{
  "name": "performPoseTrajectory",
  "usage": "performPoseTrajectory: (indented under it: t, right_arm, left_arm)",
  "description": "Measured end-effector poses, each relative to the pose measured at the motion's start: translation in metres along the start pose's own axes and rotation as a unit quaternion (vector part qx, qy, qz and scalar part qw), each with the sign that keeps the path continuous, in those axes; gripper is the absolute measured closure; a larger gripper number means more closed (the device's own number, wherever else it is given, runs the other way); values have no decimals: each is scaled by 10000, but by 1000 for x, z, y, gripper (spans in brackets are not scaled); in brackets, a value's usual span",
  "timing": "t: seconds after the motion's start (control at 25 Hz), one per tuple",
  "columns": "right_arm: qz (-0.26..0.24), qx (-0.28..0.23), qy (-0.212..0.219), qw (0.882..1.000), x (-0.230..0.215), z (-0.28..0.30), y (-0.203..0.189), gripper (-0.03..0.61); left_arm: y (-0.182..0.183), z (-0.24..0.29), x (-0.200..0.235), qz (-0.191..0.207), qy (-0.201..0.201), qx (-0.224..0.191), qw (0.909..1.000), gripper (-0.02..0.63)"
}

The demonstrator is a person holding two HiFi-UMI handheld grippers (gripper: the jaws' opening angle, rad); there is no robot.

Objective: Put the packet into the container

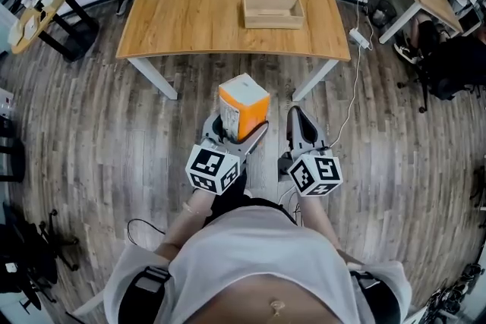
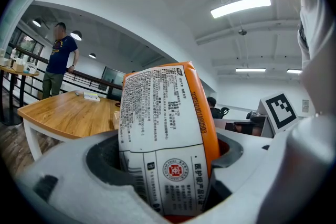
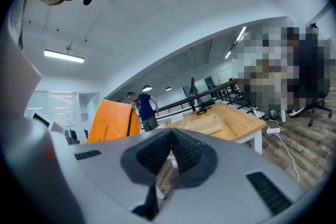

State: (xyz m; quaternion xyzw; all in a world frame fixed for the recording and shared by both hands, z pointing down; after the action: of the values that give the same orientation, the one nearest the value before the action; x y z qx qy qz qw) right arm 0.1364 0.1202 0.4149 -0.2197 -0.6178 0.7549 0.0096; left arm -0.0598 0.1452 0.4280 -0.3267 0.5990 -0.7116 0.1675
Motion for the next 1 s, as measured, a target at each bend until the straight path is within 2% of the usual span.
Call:
performPoseTrajectory:
  t: [1.0]
  right_arm:
    - [47,-21,-392,9992,-24,172,45,567]
  left_arm:
    - [62,119,136,48,-369,81,9993,220]
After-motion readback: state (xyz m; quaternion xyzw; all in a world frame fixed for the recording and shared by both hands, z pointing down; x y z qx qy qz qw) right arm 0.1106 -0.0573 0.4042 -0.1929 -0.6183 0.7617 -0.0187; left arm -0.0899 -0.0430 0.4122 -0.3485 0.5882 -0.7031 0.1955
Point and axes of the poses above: the fingertips, and each gripper's own axes: z forward along the fingers, x to its left, y out of its top, the point moved 9 cm from there along -z, backward along the fingers, and after that the axes turned 12 degrees about -y, right-handed, at the moved point
